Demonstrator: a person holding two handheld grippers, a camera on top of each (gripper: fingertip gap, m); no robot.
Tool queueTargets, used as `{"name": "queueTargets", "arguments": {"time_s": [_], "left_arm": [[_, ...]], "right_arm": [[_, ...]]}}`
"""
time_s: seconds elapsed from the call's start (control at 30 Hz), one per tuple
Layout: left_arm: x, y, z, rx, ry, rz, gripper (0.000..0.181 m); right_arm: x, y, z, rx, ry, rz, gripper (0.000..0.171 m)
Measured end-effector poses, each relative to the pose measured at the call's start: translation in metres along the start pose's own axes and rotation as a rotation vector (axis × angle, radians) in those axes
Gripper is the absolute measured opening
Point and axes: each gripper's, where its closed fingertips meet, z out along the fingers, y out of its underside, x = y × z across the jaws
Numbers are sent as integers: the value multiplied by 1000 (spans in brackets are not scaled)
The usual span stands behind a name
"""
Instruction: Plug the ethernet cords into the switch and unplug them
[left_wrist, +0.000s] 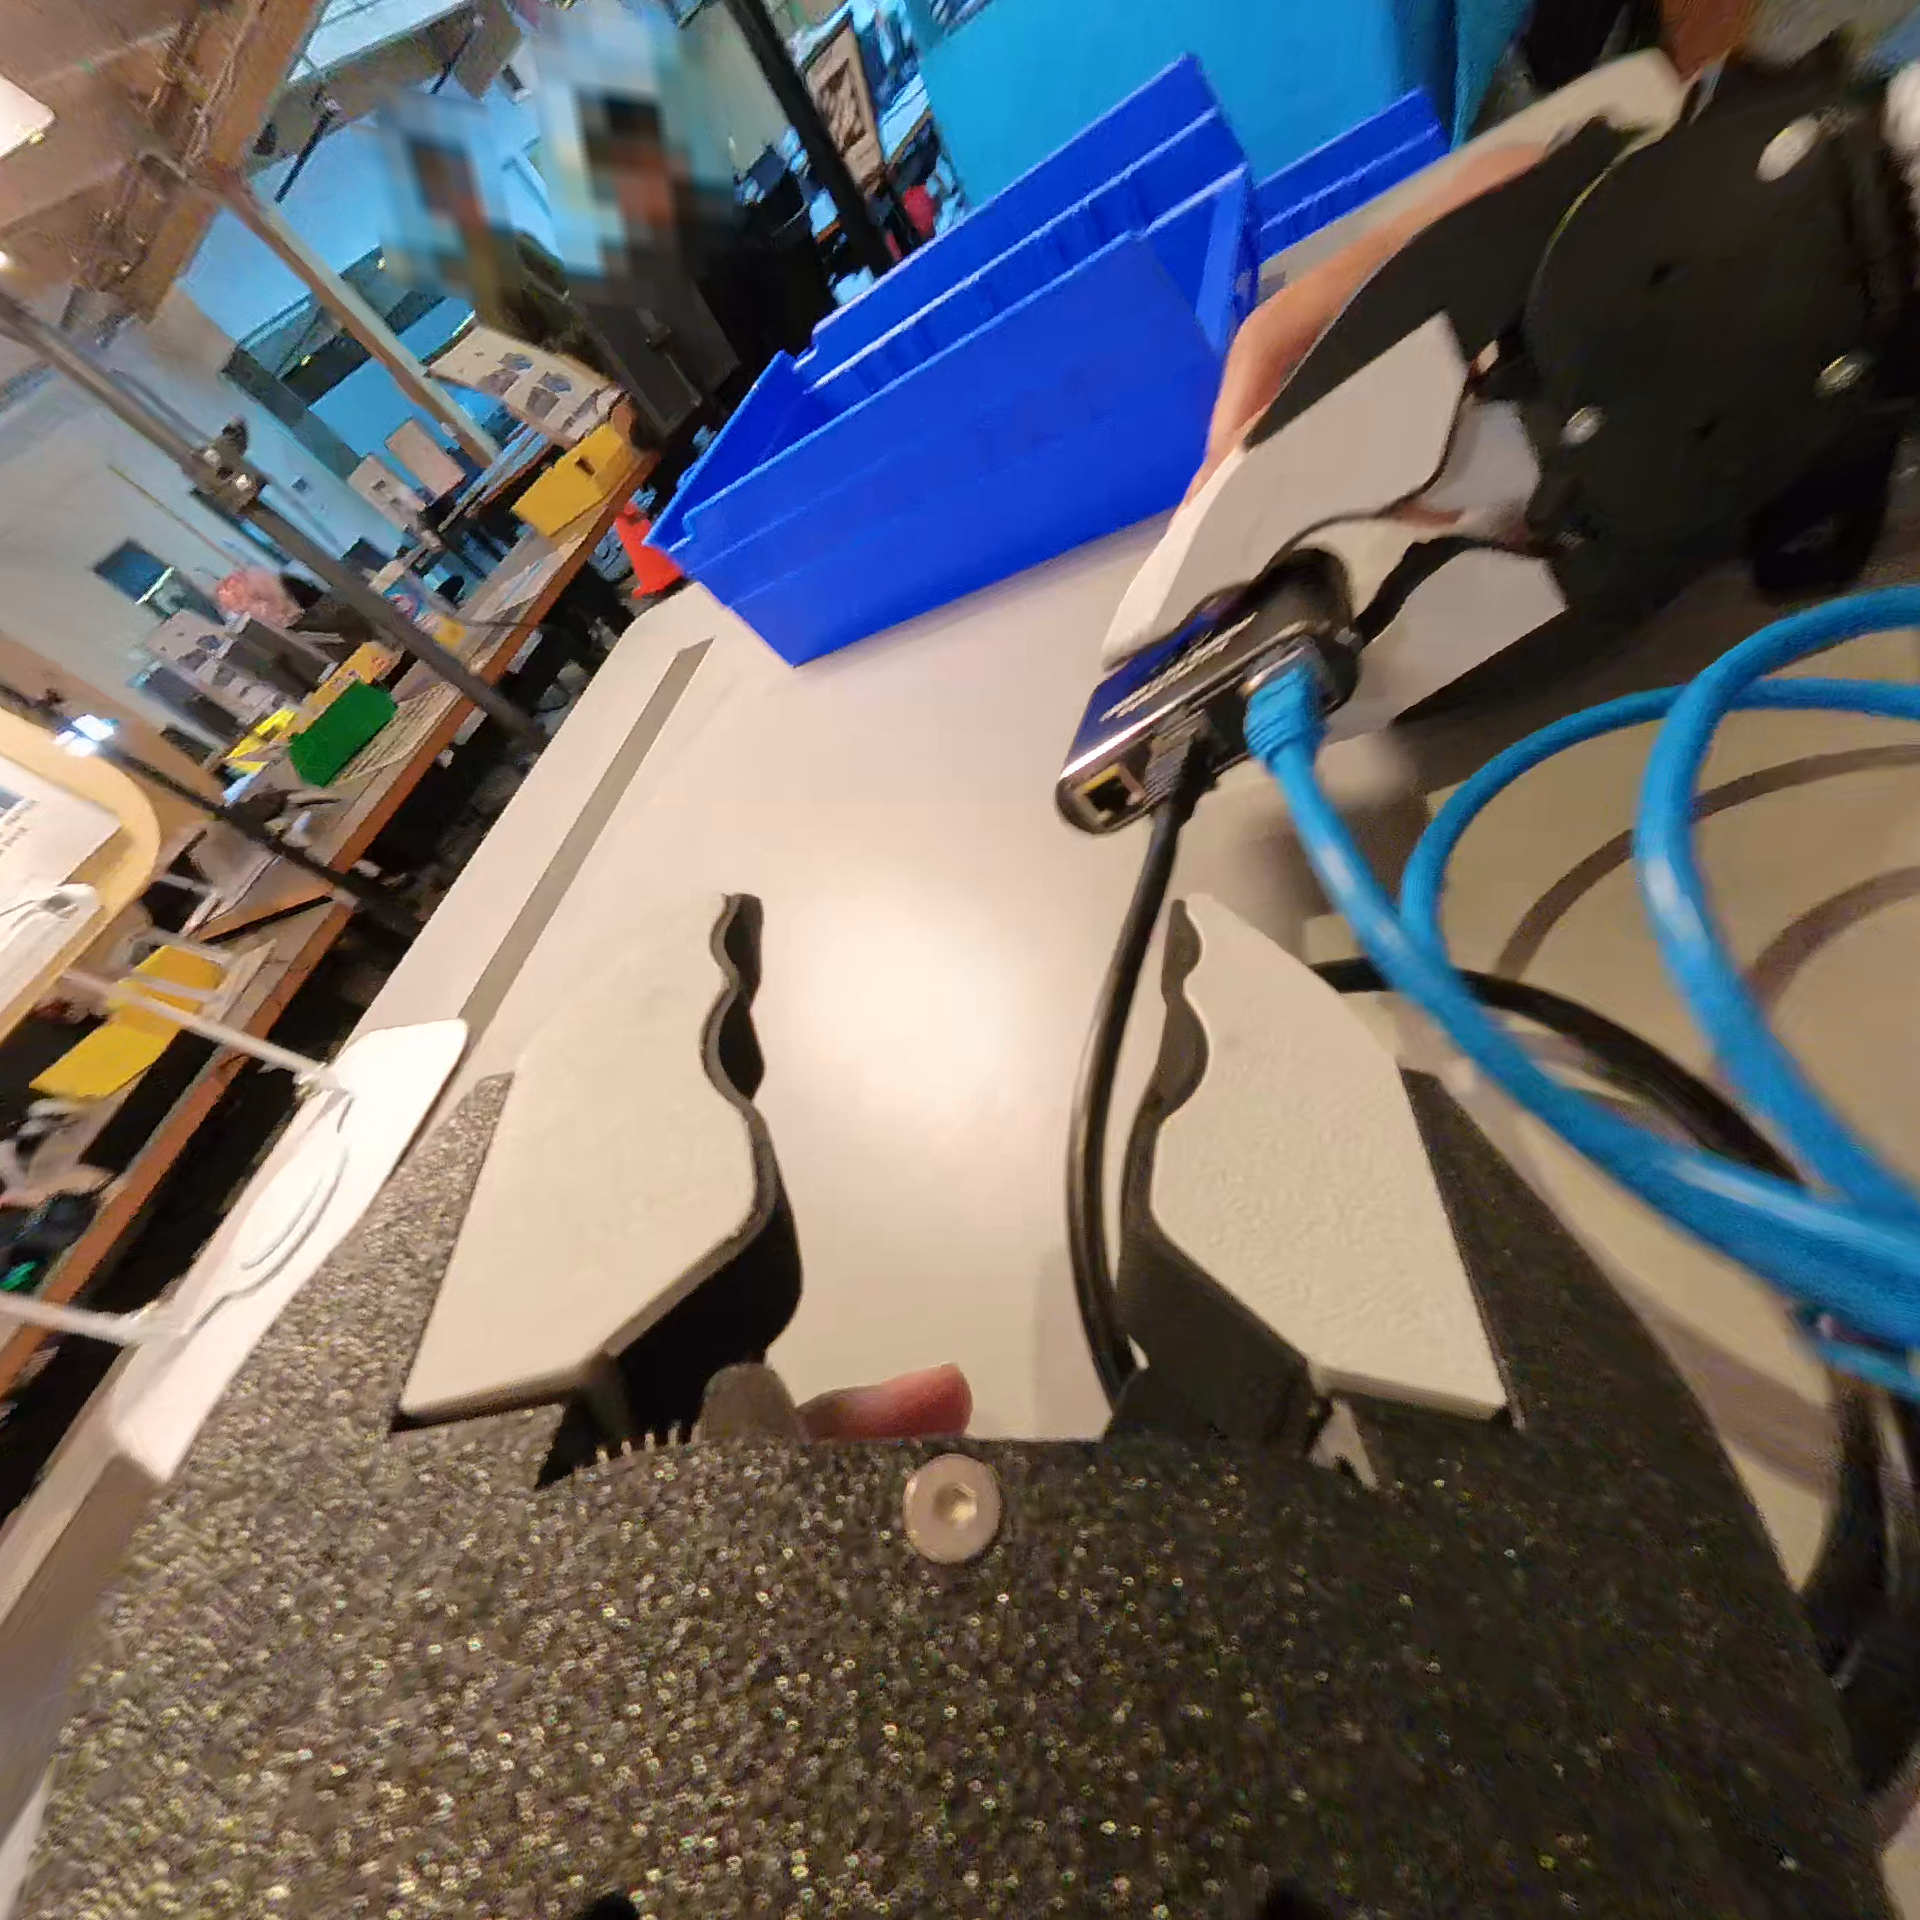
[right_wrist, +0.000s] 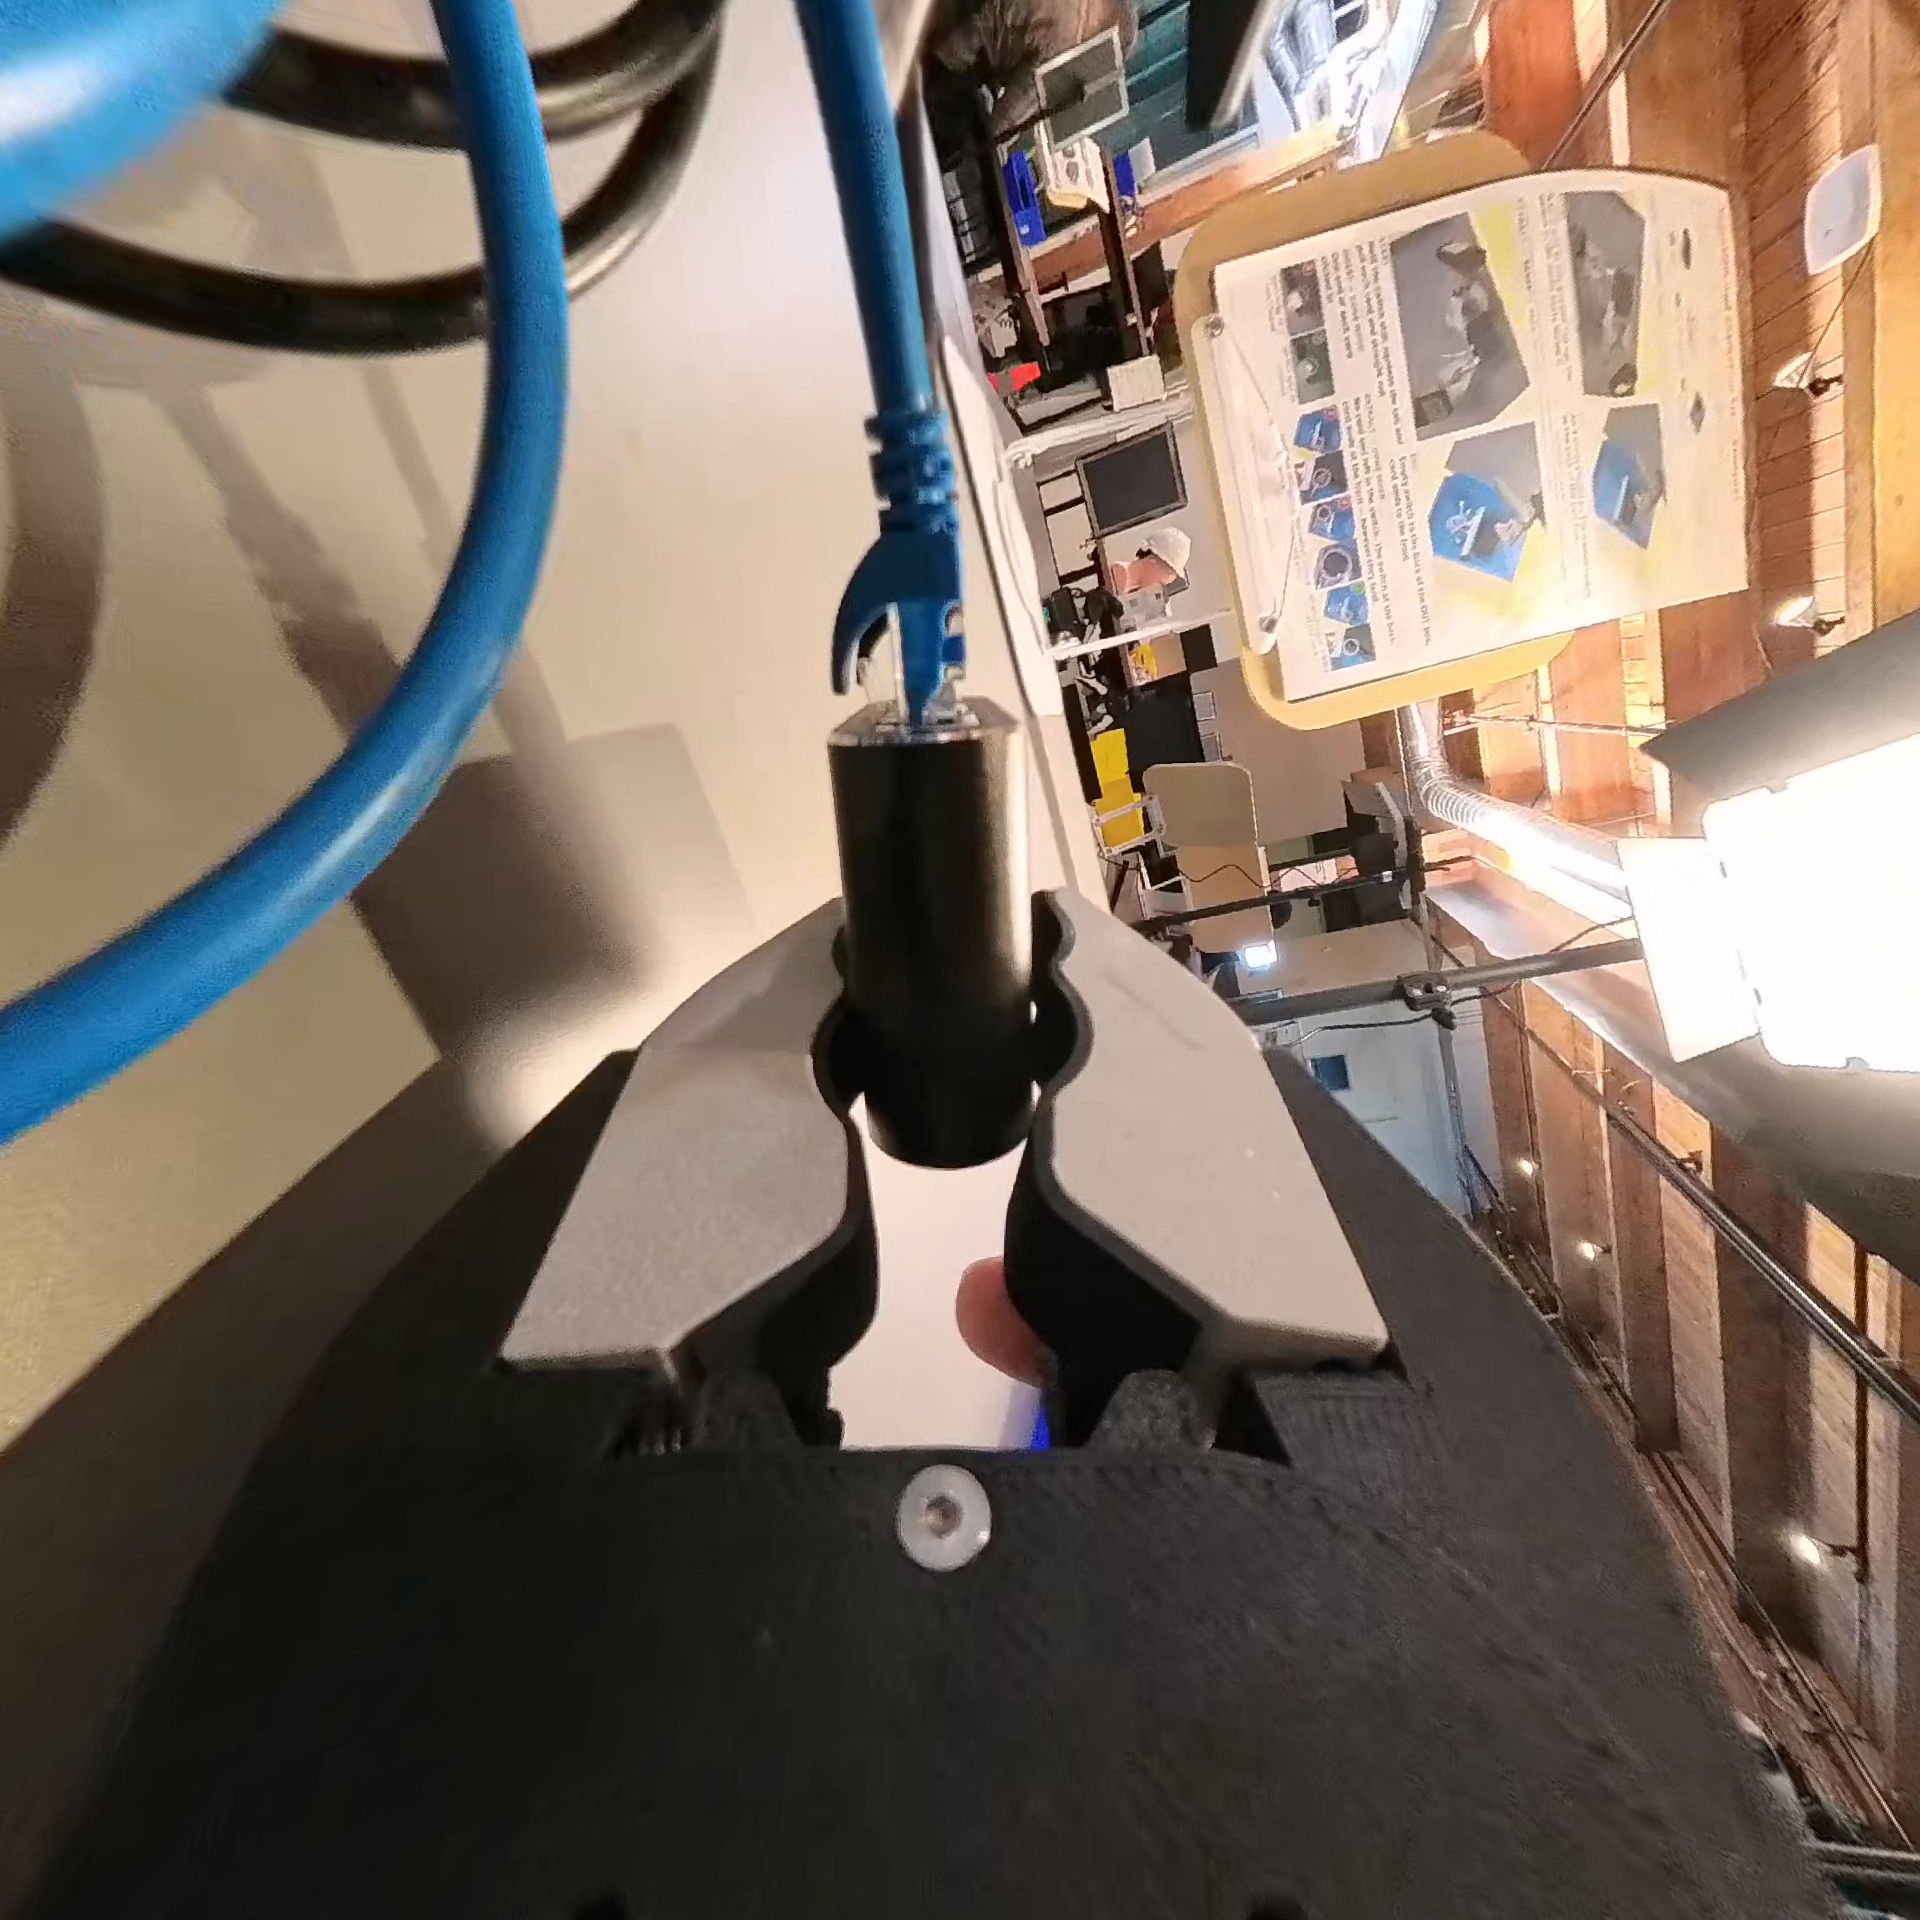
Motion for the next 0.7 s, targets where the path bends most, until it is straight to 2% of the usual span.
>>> {"name": "queueTargets", "arguments": {"time_s": [0.23,0.3,0.4,0.47,0.57,0.63,0.7], "left_arm": [[25,-38,-1,208,169,-182,77],[13,-42,-7,240,129,-213,77],[-25,-39,-29,265,-23,-229,75],[-60,-24,-51,228,-175,-252,72],[-96,17,-87,86,-357,-266,67],[-99,44,-105,-4,-365,-279,66],[-88,68,-113,-74,-293,-343,63]], "right_arm": [[-5,4,3,-31,-17,-36,29],[-4,3,2,-25,-14,-23,29],[-2,7,2,-43,-7,-8,29],[-1,11,3,-62,-4,6,29],[-3,18,6,-98,-27,45,30],[-3,23,7,-118,-40,84,29],[-4,26,9,-130,-52,115,29]]}}
